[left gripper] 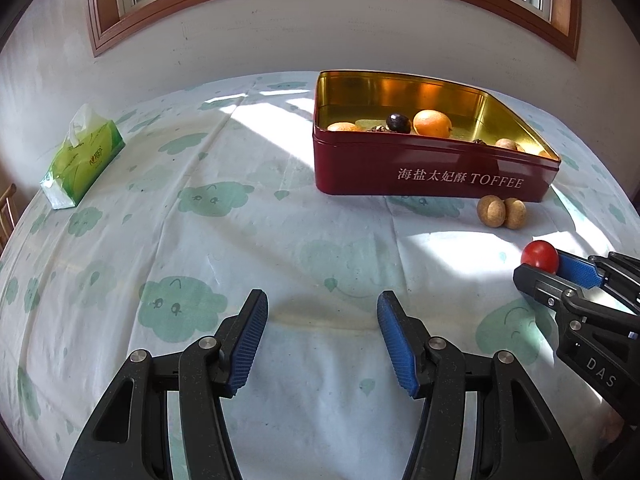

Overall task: Organize fruits
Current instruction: 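Grasp both small brown fruits together with the left tool while the right tool holds the tomato, then carry the tomato and two brown fruits over the red tin with both tools, then lower both tools into the tin and open them to drop the fruits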

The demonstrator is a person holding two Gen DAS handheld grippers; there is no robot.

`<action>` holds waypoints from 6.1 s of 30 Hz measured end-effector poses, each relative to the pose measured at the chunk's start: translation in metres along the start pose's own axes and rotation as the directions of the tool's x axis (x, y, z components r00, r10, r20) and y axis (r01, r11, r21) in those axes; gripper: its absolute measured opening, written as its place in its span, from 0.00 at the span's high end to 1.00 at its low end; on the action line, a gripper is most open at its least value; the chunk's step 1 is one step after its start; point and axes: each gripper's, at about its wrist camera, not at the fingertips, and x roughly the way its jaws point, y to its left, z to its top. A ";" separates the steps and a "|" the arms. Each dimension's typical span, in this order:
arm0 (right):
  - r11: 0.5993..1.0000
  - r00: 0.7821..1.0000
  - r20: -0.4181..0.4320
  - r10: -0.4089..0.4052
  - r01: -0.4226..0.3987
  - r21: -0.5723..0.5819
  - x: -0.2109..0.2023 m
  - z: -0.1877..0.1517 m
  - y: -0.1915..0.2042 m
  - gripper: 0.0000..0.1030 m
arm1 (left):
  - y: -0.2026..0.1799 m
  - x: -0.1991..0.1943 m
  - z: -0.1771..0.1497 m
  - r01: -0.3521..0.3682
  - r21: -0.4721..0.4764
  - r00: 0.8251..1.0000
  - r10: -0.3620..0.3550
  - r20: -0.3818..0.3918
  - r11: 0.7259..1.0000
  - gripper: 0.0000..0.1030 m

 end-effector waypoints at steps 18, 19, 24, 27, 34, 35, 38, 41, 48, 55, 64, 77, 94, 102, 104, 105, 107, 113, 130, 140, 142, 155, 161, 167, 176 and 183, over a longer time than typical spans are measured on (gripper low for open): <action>0.989 0.994 0.001 -0.113 0.112 0.101 -0.007 -0.005 -0.081 0.72 | -0.074 0.014 0.021 0.129 0.065 0.992 -0.128 -0.021 0.990 0.41; 0.988 0.993 0.000 -0.118 0.117 0.103 -0.006 -0.004 -0.084 0.72 | -0.079 0.015 0.024 0.138 0.068 0.990 -0.137 -0.022 0.988 0.41; 0.984 0.991 -0.003 -0.136 0.135 0.119 -0.005 -0.002 -0.099 0.72 | -0.101 0.018 0.034 0.158 0.086 0.987 -0.158 -0.007 0.984 0.41; 0.982 0.991 -0.003 -0.136 0.135 0.134 -0.005 -0.002 -0.107 0.72 | -0.108 0.023 0.038 0.165 0.085 0.986 -0.164 -0.015 0.983 0.41; 0.981 0.991 -0.002 -0.132 0.130 0.143 -0.001 0.002 -0.111 0.72 | -0.116 0.031 0.045 0.157 0.080 0.988 -0.157 -0.015 0.984 0.40; 0.981 0.991 -0.002 -0.130 0.129 0.145 -0.001 0.003 -0.111 0.72 | -0.117 0.032 0.047 0.156 0.078 0.988 -0.155 -0.014 0.985 0.40; 0.981 0.992 -0.001 -0.126 0.125 0.148 -0.001 0.003 -0.113 0.72 | -0.120 0.036 0.053 0.147 0.076 0.989 -0.147 -0.007 0.986 0.38; 0.981 0.993 0.000 -0.122 0.121 0.150 -0.001 0.003 -0.113 0.71 | -0.121 0.043 0.057 0.135 0.070 0.991 -0.134 -0.016 0.988 0.38; 0.981 0.993 0.000 -0.122 0.120 0.151 0.000 0.003 -0.113 0.71 | -0.119 0.043 0.057 0.116 0.061 0.993 -0.115 -0.010 0.991 0.40; 0.981 0.993 0.000 -0.122 0.121 0.151 0.000 0.002 -0.113 0.71 | -0.115 0.040 0.054 0.099 0.059 0.995 -0.099 -0.002 0.993 0.52; 0.981 0.992 0.000 -0.124 0.123 0.150 0.001 0.002 -0.113 0.71 | -0.112 0.034 0.048 0.091 0.072 0.996 -0.091 0.002 0.993 0.53; 0.981 0.991 -0.002 -0.134 0.132 0.143 0.001 0.002 -0.112 0.71 | -0.097 0.025 0.037 0.059 0.077 0.998 -0.060 0.008 0.995 0.53; 0.980 0.988 -0.003 -0.156 0.155 0.124 0.001 0.003 -0.108 0.72 | -0.066 0.011 0.030 0.030 0.029 0.999 -0.031 0.024 0.999 0.53; 0.980 0.989 -0.006 -0.150 0.149 0.134 -0.001 0.003 -0.108 0.72 | -0.052 0.006 0.030 0.038 -0.006 0.999 -0.038 0.029 0.999 0.53; 0.980 0.989 -0.004 -0.149 0.148 0.136 -0.003 0.003 -0.107 0.72 | -0.048 0.006 0.029 0.037 -0.013 0.999 -0.036 0.029 0.999 0.53; 0.980 0.989 -0.002 -0.146 0.145 0.138 -0.005 0.002 -0.106 0.72 | -0.047 0.006 0.029 0.035 -0.017 0.999 -0.034 0.028 0.999 0.53; 0.980 0.990 0.001 -0.141 0.140 0.139 -0.008 0.002 -0.103 0.72 | -0.044 0.007 0.028 0.030 -0.026 0.999 -0.029 0.022 0.999 0.53; 0.983 0.993 0.004 -0.116 0.115 0.142 -0.017 0.000 -0.093 0.72 | -0.038 0.005 0.026 0.035 -0.044 0.999 -0.034 0.020 0.998 0.53; 0.992 0.996 0.051 -0.077 0.071 0.108 -0.033 0.015 -0.064 0.72 | -0.024 -0.002 0.032 0.057 -0.077 0.998 -0.055 0.039 0.995 0.53; 0.994 0.995 0.086 -0.059 0.051 0.092 -0.036 0.038 -0.062 0.72 | -0.023 -0.012 0.058 0.076 -0.065 0.994 -0.070 0.085 0.995 0.53; 0.995 0.994 0.093 -0.055 0.046 0.090 -0.036 0.044 -0.061 0.72 | -0.022 -0.013 0.064 0.085 -0.067 0.993 -0.079 0.092 0.994 0.53; 0.997 0.994 0.096 -0.050 0.044 0.061 -0.016 0.076 -0.060 0.72 | -0.021 0.001 0.102 0.104 -0.051 0.989 -0.097 0.113 0.993 0.53; 0.998 0.996 0.069 -0.055 0.052 0.040 0.000 0.083 -0.060 0.72 | -0.026 0.018 0.113 0.081 -0.014 0.993 -0.079 0.092 0.997 0.53; 0.998 0.997 0.049 -0.055 0.053 0.034 0.014 0.087 -0.060 0.72 | -0.031 0.033 0.116 0.072 -0.002 0.995 -0.072 0.069 0.997 0.53; 0.998 0.997 0.053 -0.056 0.054 0.031 0.025 0.096 -0.059 0.72 | -0.036 0.043 0.119 0.055 0.019 0.996 -0.056 0.066 0.998 0.53; 0.998 0.998 0.044 -0.047 0.045 0.039 0.035 0.104 -0.060 0.72 | -0.039 0.049 0.123 0.048 0.025 0.996 -0.049 0.069 0.999 0.53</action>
